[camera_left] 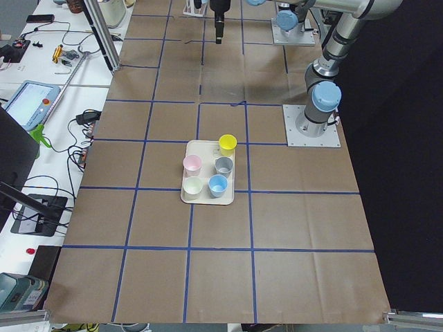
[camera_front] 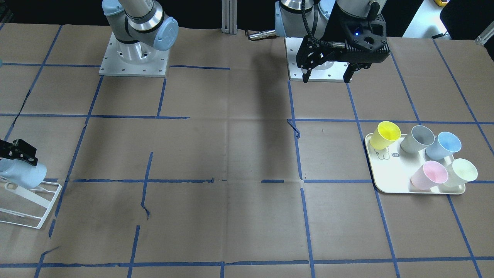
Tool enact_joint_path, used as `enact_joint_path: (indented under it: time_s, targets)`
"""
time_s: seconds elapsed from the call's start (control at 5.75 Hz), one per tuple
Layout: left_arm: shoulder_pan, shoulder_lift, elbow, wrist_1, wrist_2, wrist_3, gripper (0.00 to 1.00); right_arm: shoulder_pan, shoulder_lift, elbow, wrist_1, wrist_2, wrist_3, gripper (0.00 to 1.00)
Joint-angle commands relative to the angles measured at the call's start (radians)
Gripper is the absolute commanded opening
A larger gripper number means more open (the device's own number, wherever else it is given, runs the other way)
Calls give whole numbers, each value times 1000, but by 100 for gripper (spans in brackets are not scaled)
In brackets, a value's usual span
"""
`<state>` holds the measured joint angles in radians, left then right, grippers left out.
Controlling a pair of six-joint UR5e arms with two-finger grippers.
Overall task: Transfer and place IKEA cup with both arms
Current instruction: 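Close the right gripper on the light blue cup's base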
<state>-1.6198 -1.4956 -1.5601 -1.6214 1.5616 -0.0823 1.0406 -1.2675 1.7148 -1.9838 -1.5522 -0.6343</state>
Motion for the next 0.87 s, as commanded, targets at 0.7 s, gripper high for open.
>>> enact_joint_path:
  time_s: [0.7]
  targets:
    - [0, 2, 0, 0, 0, 1, 99, 6, -36, -29, 8, 0, 30, 20]
